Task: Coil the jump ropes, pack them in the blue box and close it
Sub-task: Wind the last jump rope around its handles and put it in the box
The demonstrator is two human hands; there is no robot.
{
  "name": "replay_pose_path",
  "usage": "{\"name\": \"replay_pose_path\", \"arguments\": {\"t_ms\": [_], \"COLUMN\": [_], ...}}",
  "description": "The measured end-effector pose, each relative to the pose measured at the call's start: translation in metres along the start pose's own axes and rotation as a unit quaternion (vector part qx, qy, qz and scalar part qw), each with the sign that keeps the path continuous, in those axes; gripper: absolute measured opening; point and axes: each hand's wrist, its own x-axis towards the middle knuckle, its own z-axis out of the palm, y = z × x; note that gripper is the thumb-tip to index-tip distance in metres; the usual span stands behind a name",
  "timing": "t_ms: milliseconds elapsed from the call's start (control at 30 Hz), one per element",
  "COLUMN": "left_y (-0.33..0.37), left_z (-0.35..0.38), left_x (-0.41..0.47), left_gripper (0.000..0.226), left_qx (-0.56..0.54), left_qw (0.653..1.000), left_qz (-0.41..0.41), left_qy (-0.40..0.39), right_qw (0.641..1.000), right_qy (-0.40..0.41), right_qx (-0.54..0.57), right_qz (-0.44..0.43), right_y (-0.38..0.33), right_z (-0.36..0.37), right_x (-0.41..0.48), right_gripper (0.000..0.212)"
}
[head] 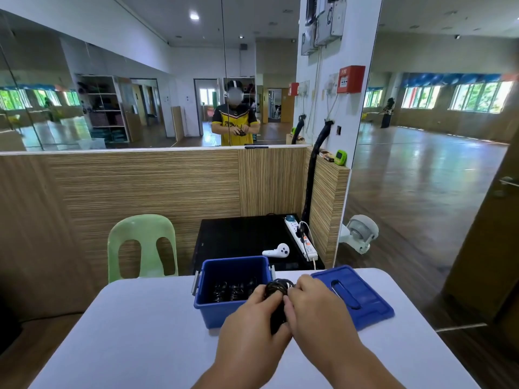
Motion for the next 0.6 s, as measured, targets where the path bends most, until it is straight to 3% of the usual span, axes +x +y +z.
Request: {"name": "replay_pose_path", "arguments": {"t_ms": [133, 200, 400, 533, 600], "left_y": [-0.005, -0.005, -0.008, -0.011, -0.013], "left_z": [0.002, 0.001, 0.004, 0.006, 0.006], "left_x": [-0.003, -0.004, 0.001, 0.002, 0.002], "left_gripper": [0.035, 0.036, 0.041, 0.035, 0.033], "left_qx": [0.021, 0.036, 0.037, 0.039, 0.020], "left_qw": [1.000, 0.999, 0.999, 0.999, 1.000], "left_qz": [-0.007, -0.009, -0.003, 0.002, 0.001], "left_qy": [-0.003, -0.002, -0.009, -0.019, -0.023], "right_qw": [0.999, 0.999, 0.971, 0.916, 0.917], "right_qy": [-0.029, 0.008, 0.039, -0.031, -0.080], "right_qx": [0.016, 0.035, 0.212, 0.337, 0.331], "right_qz": [-0.002, -0.002, 0.102, 0.216, 0.210], "right_y": [0.000, 0.000, -0.006, -0.010, -0.007], "right_z": [0.008, 0.011, 0.016, 0.010, 0.007], "right_x": [0.004, 0.002, -0.008, -0.005, -0.003], "right_gripper": [0.027, 0.022, 0.021, 0.023, 0.019]}}
